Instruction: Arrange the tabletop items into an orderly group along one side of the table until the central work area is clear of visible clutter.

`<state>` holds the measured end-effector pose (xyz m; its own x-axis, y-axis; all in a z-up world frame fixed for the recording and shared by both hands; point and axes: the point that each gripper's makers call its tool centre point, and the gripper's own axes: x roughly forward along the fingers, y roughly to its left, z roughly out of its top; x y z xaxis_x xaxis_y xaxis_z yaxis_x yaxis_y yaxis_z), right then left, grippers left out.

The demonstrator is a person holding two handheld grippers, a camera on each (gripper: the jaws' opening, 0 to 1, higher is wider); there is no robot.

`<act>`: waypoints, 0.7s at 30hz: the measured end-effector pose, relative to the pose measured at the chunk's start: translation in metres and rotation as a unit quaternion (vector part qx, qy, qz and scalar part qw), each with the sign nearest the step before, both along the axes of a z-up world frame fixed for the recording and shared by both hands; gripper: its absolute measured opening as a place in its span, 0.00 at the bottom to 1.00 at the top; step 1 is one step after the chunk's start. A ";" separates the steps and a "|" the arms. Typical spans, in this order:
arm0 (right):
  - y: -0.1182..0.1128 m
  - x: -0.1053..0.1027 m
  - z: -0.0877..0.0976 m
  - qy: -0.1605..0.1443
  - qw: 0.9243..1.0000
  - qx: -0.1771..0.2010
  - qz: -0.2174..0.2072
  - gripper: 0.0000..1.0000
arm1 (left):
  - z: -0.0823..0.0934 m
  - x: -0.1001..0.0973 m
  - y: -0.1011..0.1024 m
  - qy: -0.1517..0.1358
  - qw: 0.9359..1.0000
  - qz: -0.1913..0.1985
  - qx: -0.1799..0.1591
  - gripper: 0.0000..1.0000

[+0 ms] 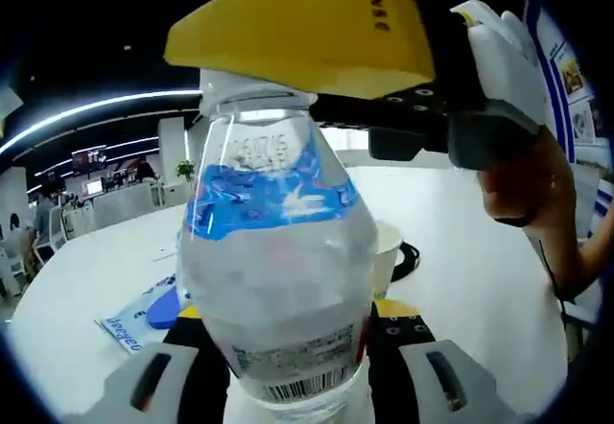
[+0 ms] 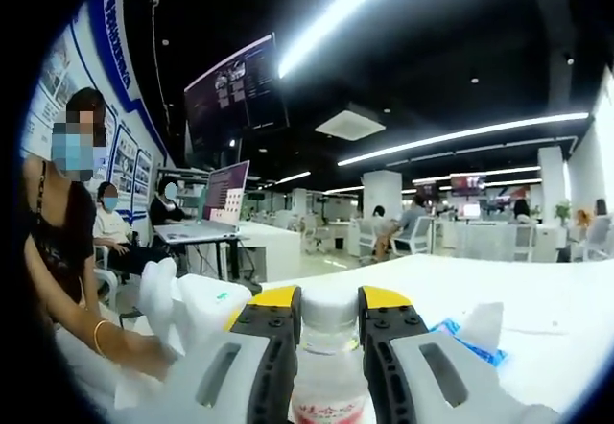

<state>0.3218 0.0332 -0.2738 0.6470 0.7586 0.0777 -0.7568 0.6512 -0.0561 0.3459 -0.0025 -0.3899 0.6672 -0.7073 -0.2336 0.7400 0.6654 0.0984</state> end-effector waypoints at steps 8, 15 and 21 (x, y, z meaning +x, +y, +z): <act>0.003 -0.006 -0.010 -0.002 0.997 -0.060 0.052 0.28 | 0.001 -0.007 -0.003 0.006 0.998 -0.068 -0.012 0.49; 0.000 -0.002 -0.011 0.007 0.994 -0.074 0.075 0.31 | 0.001 -0.018 -0.009 0.020 0.983 -0.180 -0.017 0.49; 0.007 -0.014 -0.012 0.013 0.989 -0.073 0.124 0.32 | -0.001 -0.037 -0.013 0.032 0.957 -0.287 0.011 0.49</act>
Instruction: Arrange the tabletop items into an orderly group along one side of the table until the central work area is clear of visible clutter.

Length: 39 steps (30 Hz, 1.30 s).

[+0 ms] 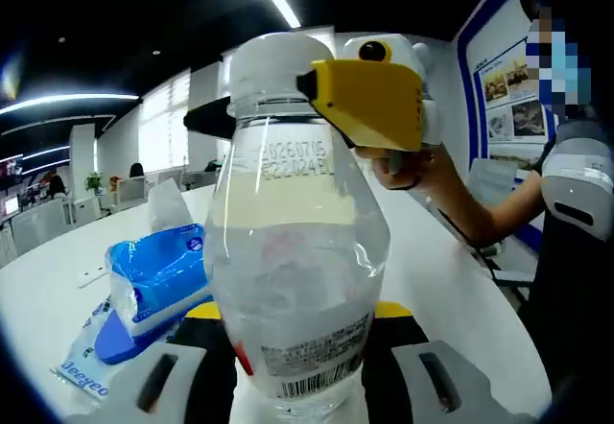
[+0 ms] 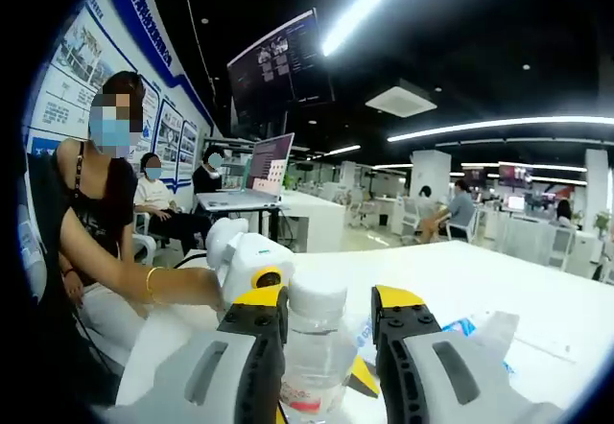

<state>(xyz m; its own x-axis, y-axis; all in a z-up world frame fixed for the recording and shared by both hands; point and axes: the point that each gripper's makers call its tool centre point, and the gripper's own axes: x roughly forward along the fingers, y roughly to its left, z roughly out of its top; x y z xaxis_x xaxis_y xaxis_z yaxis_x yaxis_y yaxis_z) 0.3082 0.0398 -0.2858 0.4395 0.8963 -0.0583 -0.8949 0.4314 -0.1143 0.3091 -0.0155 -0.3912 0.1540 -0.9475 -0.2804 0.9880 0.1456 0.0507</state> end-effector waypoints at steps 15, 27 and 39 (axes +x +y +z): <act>0.026 -0.047 0.000 0.014 0.992 0.022 0.123 0.24 | 0.002 -0.058 0.004 0.018 0.981 -0.190 -0.030 0.49; 0.022 -0.045 0.000 0.029 0.993 0.063 0.099 0.24 | -0.002 -0.036 0.015 -0.064 0.994 0.069 0.058 0.59; 0.023 -0.043 0.001 0.031 0.995 0.080 0.060 0.24 | 0.007 -0.023 0.039 -0.054 0.968 0.243 -0.036 0.55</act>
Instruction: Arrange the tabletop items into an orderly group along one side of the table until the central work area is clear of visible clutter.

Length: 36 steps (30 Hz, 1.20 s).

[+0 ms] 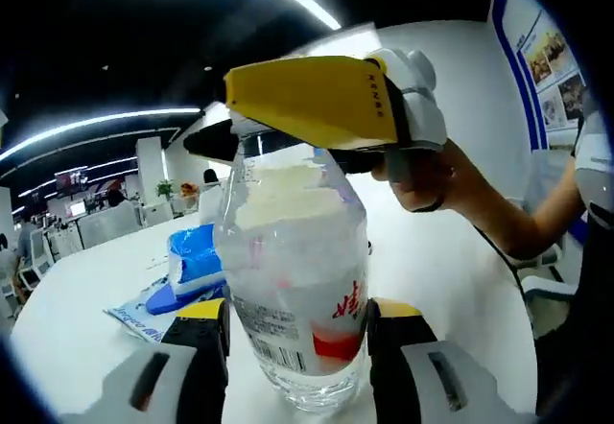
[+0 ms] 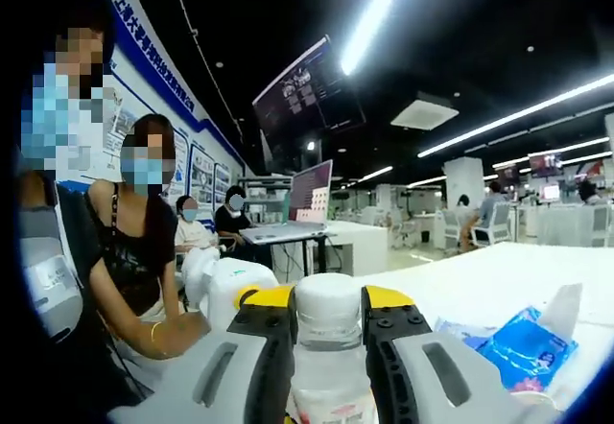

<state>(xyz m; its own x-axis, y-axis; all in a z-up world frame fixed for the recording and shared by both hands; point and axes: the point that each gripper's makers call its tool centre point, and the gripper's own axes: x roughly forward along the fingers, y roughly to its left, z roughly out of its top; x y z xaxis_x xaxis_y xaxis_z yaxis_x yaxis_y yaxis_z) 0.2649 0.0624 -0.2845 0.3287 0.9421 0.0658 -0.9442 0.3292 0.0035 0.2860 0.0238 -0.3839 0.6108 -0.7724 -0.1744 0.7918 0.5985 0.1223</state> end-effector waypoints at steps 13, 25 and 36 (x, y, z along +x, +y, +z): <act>0.004 0.005 0.002 -0.002 1.000 0.013 -0.013 0.23 | -0.002 0.000 -0.007 0.025 0.999 -0.036 -0.023 0.47; 0.024 0.013 0.003 -0.005 1.000 0.006 0.001 0.23 | -0.002 0.009 0.010 0.035 0.998 -0.052 -0.005 0.46; 0.062 0.034 0.013 -0.013 1.000 -0.014 0.022 0.22 | 0.007 0.034 0.053 0.021 1.000 -0.019 0.009 0.46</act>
